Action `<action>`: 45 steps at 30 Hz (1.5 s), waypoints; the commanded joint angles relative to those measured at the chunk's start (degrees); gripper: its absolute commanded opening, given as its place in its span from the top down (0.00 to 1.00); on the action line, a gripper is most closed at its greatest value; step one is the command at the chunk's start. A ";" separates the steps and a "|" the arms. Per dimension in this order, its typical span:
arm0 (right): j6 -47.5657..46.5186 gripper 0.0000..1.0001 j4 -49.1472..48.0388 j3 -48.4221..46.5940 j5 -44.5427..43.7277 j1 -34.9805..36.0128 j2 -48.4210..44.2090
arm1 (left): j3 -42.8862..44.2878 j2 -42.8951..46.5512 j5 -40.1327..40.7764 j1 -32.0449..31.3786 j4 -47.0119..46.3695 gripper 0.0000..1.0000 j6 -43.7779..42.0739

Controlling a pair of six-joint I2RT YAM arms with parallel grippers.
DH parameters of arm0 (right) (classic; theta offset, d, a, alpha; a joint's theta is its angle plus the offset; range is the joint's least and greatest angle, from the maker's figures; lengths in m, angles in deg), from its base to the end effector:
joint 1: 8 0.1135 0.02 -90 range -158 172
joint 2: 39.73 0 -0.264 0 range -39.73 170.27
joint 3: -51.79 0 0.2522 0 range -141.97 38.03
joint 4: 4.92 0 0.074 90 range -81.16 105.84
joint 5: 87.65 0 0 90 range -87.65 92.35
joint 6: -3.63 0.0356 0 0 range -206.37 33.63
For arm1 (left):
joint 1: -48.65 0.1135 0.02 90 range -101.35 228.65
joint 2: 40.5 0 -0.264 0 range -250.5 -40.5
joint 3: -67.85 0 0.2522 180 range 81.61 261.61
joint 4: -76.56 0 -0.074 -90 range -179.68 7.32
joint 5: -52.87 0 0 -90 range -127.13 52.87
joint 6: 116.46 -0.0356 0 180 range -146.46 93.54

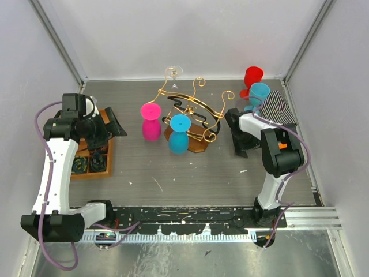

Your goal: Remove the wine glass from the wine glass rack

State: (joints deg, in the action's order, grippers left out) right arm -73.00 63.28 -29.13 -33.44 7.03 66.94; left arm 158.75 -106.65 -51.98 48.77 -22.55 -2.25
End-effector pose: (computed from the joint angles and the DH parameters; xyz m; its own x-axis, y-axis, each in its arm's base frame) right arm 0.3104 0.0618 0.1542 -0.9950 -0.0730 -0.0679 -0.0197 0.8118 -0.5835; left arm 0.2027 -0.0087 0.3705 -0.8151 -0.3981 -0.4209 -0.2121 0.8811 -0.4226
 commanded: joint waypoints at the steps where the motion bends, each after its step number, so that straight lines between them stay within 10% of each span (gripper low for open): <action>1: 2.36 0.00 -9.88 3.57 14.35 -0.87 -0.68 | 0.57 0.18 -0.12 0.09 0.17 0.02 -0.70; 12: 2.19 0.00 -10.44 3.80 29.81 -5.88 -10.45 | 0.28 0.58 -0.30 0.06 0.19 0.02 -0.55; 27: 5.95 0.25 13.77 -26.81 17.49 -8.19 -26.58 | -0.33 1.79 -0.63 0.08 -0.60 0.02 0.68; 37: 8.46 0.51 3.65 -26.33 58.04 -6.75 -35.48 | 0.42 4.10 -7.42 0.14 -7.35 0.01 6.27; 45: 16.53 0.56 -6.32 -24.15 63.85 5.57 -31.66 | 0.28 3.14 -8.09 -0.02 -7.50 0.00 8.00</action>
State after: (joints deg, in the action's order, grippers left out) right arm -60.94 64.57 -52.84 23.80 7.90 32.89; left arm 158.53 -103.42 -58.16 48.77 -28.27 4.42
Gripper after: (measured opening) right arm 0.461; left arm 0.997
